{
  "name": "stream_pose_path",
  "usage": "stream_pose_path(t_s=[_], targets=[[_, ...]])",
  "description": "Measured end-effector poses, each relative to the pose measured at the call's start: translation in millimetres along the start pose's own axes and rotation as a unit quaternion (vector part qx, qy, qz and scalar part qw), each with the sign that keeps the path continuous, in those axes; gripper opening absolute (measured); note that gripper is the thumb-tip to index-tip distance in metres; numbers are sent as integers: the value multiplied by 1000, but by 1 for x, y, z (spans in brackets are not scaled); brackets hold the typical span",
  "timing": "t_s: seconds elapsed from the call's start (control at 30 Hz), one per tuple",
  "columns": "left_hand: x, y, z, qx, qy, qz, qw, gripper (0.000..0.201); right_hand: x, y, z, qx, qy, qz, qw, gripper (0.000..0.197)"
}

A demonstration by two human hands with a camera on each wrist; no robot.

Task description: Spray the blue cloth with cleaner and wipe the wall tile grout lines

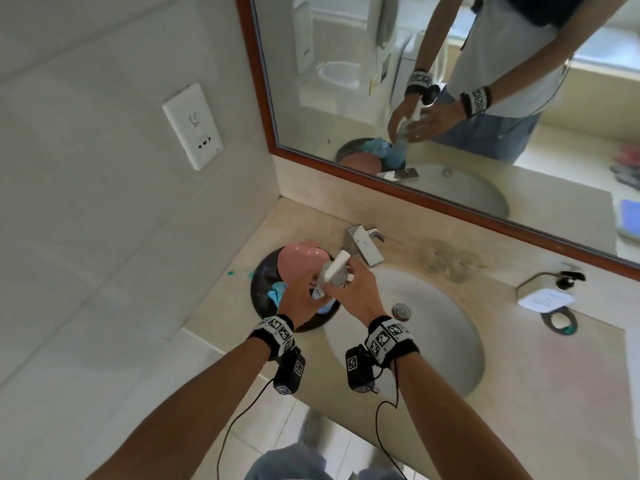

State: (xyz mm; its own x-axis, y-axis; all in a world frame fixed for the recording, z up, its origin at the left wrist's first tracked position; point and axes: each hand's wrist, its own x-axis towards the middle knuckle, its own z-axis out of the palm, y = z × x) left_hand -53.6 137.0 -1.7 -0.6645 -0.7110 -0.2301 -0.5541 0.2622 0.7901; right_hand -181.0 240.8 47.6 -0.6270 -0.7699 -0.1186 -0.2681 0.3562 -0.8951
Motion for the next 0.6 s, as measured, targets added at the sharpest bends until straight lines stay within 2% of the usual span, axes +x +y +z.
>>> stream_pose_path(t_s=[0.2, 0.3, 0.47, 0.6], targets=[[11, -10, 2, 13, -7, 3, 1000, 51, 4, 5, 17, 12, 10, 8, 1000, 59], [15, -10, 0, 11, -23, -18, 1000, 51, 3, 8, 18, -1, 0, 7, 1000, 70], [18, -11, -7, 20, -39, -16, 999, 49, 2, 6, 17, -13, -24, 23, 999, 82], [25, -24, -6, 107, -67, -32, 992, 56, -4, 2, 4, -44, -41, -4, 998, 82]])
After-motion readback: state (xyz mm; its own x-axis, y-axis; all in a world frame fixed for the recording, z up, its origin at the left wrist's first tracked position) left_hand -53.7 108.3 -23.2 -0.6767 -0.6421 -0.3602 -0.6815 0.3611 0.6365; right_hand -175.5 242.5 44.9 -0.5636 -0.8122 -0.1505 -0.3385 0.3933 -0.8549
